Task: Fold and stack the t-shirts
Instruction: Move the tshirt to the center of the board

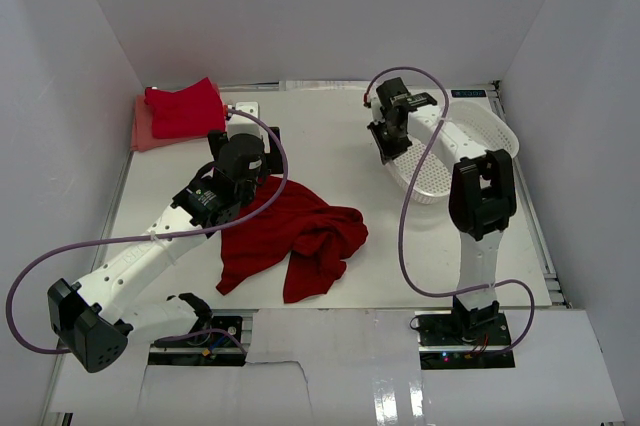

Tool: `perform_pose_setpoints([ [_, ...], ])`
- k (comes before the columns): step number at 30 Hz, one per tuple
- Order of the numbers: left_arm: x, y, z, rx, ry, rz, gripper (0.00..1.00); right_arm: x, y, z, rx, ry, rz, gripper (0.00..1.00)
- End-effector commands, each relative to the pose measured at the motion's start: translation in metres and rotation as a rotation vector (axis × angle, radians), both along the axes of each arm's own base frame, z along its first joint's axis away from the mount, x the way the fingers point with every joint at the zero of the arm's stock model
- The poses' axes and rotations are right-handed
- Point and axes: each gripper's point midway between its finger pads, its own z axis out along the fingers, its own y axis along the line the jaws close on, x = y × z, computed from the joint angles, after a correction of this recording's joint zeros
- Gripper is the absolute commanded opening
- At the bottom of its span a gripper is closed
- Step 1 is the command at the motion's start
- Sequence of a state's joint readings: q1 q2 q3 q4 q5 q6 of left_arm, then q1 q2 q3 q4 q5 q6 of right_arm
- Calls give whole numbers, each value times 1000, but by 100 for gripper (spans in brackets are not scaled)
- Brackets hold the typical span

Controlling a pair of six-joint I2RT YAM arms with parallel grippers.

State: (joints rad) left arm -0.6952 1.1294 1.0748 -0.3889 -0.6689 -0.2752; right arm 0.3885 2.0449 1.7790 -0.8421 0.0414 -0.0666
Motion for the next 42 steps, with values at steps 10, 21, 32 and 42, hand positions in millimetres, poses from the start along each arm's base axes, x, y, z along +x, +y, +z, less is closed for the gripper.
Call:
perform_pose_setpoints([
  [10, 1, 0, 16, -36, -28, -1, 98, -73, -28, 1, -106, -27, 656, 9],
  [21, 2, -1, 15, -37, -21, -8, 98, -57, -39, 31, -191, -105, 483, 90],
  [32, 6, -2, 11, -46, -5, -15, 98, 5, 40, 79, 181, -159, 102, 78],
  [42, 5, 1, 12, -45, -8, -7, 98, 64, 43, 23, 328, -128, -536, 72],
])
